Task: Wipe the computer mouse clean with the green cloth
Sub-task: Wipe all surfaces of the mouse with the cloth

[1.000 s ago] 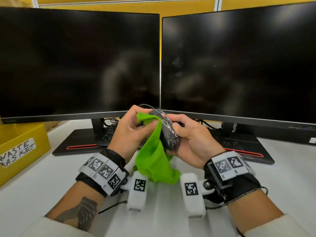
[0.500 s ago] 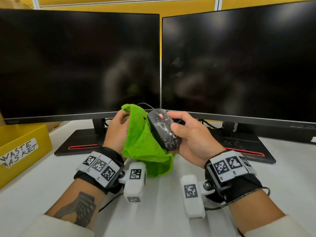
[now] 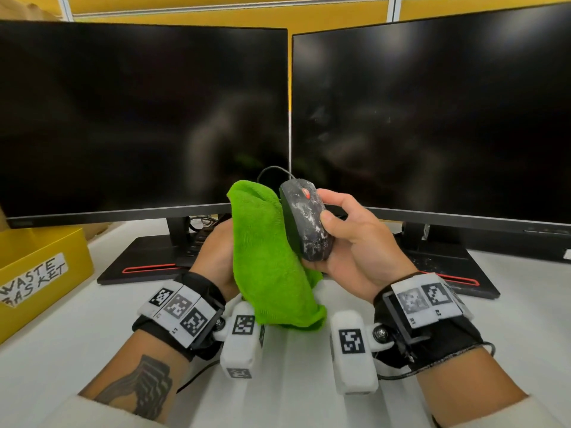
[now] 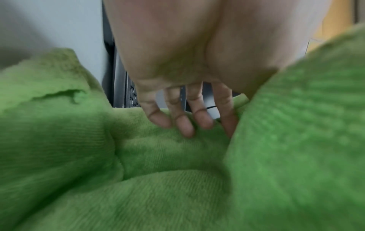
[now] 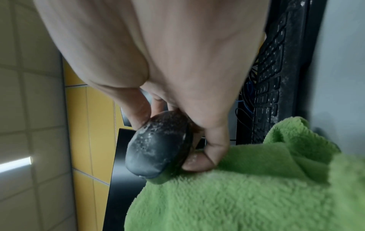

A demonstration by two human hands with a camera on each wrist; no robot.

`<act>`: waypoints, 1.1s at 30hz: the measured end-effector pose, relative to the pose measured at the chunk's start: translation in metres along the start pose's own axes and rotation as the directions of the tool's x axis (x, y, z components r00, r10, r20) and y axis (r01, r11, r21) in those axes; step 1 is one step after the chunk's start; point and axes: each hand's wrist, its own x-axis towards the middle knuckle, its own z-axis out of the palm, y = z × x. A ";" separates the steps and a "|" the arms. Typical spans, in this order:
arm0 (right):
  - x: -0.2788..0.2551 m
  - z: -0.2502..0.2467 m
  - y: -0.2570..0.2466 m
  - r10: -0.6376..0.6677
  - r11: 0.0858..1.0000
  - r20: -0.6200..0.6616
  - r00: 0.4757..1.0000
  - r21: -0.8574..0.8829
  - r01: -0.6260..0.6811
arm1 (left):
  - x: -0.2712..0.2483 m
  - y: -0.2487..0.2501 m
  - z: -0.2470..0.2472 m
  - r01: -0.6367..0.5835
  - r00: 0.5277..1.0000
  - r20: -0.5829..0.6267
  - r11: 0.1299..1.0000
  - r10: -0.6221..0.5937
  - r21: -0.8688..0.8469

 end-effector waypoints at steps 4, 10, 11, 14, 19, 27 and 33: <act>0.000 0.004 0.005 0.023 0.998 -0.005 1.000 -0.063 -0.024 | 0.006 -0.006 0.007 -0.050 0.999 0.007 0.999 0.050 0.003; 0.001 0.004 0.005 -0.020 0.980 -0.099 0.995 -0.200 0.000 | 0.013 -0.012 0.002 -0.122 0.992 0.011 0.990 0.123 -0.066; 0.001 0.004 0.005 -0.033 0.974 -0.112 0.993 -0.225 0.007 | 0.014 -0.013 0.000 -0.139 0.990 0.003 0.988 0.140 -0.067; 0.001 0.004 0.005 -0.063 0.960 -0.141 0.988 -0.278 0.022 | 0.014 -0.014 -0.001 -0.201 0.979 0.006 0.976 0.202 -0.081; 0.001 0.007 0.011 -0.098 0.926 -0.114 0.989 -0.374 0.049 | 0.019 -0.025 -0.002 -0.242 0.968 0.047 0.965 0.247 -0.097; 0.002 0.007 0.019 -0.143 0.877 -0.047 0.989 -0.470 0.104 | 0.024 -0.024 -0.003 -0.270 0.963 -0.028 0.957 0.268 -0.110; 0.001 0.005 0.013 -0.145 0.893 -0.061 0.987 -0.437 0.105 | 0.026 -0.024 -0.010 -0.208 0.975 0.054 0.967 0.217 -0.146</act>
